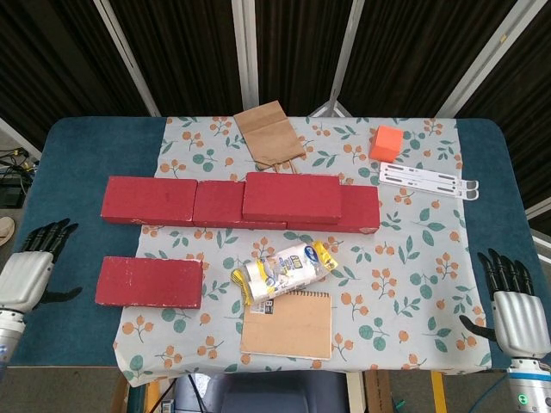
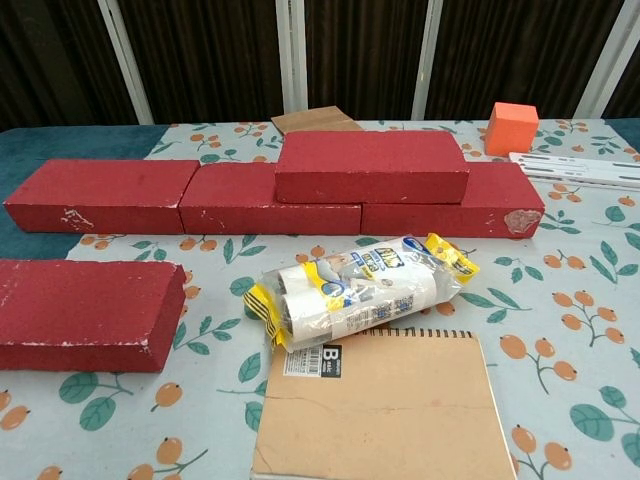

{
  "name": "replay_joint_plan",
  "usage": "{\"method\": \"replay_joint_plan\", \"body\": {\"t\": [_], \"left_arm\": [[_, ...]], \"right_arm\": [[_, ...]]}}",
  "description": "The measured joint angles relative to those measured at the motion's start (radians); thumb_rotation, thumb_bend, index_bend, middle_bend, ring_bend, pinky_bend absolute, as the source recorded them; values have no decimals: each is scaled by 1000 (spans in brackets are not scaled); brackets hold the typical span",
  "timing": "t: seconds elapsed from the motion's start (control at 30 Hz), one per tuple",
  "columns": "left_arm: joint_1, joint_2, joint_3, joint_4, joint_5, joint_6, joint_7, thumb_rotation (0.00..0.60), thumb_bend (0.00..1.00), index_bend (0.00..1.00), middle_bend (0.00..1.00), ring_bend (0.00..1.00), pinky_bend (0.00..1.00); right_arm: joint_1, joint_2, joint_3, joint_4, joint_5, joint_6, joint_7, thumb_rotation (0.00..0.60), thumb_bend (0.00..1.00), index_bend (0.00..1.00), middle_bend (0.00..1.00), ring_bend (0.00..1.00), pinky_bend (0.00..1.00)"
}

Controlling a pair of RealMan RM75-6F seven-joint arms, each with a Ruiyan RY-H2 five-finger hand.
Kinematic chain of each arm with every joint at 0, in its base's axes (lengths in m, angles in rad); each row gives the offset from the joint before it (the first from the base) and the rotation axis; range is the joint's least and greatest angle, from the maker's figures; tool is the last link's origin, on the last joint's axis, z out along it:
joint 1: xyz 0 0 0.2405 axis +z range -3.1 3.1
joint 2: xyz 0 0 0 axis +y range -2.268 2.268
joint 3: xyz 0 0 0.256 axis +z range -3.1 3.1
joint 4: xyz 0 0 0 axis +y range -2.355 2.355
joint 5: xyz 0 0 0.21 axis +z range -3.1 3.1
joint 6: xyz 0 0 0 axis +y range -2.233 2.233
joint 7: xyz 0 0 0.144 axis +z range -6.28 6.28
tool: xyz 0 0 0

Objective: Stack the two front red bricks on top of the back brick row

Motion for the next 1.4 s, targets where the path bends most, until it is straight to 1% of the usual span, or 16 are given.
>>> {"method": "replay_joint_plan", "body": {"t": [0.13,0.23,0.33,0.47,0.6,0.7,0.87,1.13,1.4], "left_arm": [[-76,48,13,-40,-39,-163,54,600,0,0,0,0,44],[-130,61,24,-62,-81,-247,125,600,0,0,0,0,38],[-181,62,32,-83,-134,-312,170,600,0,0,0,0,38],[-219,60,33,-101,-179,-365,171,600,0,0,0,0,25],[-254,48,35,-96,-207,-407,178,600,0,0,0,0,2],[-272,30,40,-86,-222,-425,194,600,0,0,0,0,0],[-302,-28,47,-54,-260,-433,237,600,0,0,0,0,0],[-331,-108,57,-28,-296,-396,296,600,0,0,0,0,0],[-343,-148,81,-20,-317,-365,342,600,0,0,0,0,0]], "right_arm": [[22,1,-9,12,25,-14,10,600,71,0,32,0,0],[32,2,-12,16,45,-19,15,600,70,0,32,0,0],[39,1,-15,18,62,-19,8,600,70,0,31,0,0],[45,-2,-20,16,73,-15,-3,600,70,0,32,0,0],[51,-4,-22,17,90,-13,-18,600,71,0,32,0,0],[55,-4,-24,14,98,-15,-17,600,70,0,32,0,0],[56,3,-29,9,108,-8,-9,600,70,0,32,0,0],[59,16,-35,4,127,-2,9,600,70,0,31,0,0],[65,28,-43,1,138,-3,24,600,70,0,31,0,0]]}}
